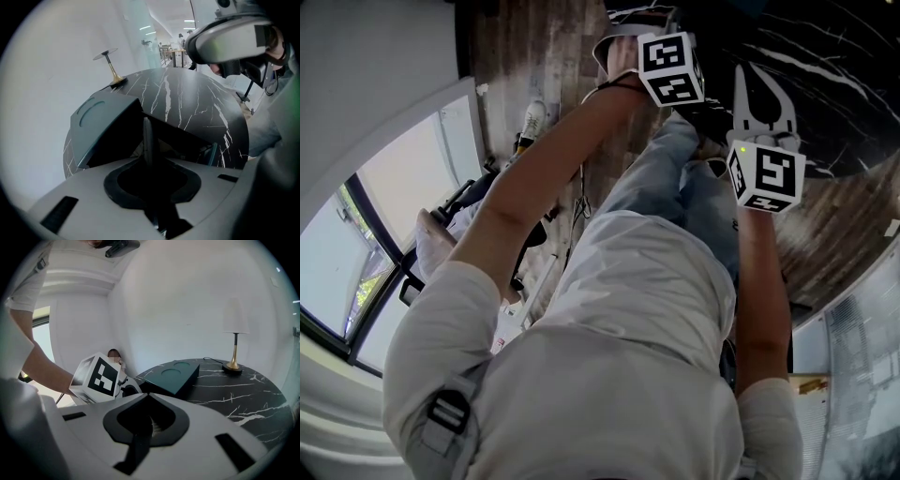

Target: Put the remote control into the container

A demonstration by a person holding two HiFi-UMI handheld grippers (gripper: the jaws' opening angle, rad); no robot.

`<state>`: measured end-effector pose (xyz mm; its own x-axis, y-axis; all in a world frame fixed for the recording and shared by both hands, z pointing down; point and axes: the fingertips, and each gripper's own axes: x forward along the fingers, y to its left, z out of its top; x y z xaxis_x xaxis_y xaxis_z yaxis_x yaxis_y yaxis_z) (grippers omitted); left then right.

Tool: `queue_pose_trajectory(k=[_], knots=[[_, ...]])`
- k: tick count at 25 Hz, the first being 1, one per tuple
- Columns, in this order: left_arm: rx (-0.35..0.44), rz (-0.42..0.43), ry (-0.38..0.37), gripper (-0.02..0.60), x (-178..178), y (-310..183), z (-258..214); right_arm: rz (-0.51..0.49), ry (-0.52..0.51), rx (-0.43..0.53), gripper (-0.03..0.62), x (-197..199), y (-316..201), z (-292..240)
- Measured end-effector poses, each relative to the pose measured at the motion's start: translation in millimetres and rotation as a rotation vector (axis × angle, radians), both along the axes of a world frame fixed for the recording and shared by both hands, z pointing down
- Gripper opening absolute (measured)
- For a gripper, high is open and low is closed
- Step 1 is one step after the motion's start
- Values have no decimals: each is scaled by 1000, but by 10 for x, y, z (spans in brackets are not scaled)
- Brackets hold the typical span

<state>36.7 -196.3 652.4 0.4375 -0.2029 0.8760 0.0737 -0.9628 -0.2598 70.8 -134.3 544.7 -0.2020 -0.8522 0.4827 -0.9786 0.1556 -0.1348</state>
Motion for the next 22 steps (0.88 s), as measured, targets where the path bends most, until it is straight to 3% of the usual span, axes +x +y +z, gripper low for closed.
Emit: queue_pose_trajectory(k=[9, 14, 22], knots=[[7, 8, 1, 81, 9, 11, 8, 9, 7, -3, 11, -19, 66, -30], [40, 27, 51, 100, -20, 53, -42, -1, 19, -4, 11, -34, 93, -72], [56, -25, 152, 107, -87, 36, -446, -18, 44, 20, 11, -6, 151, -278]])
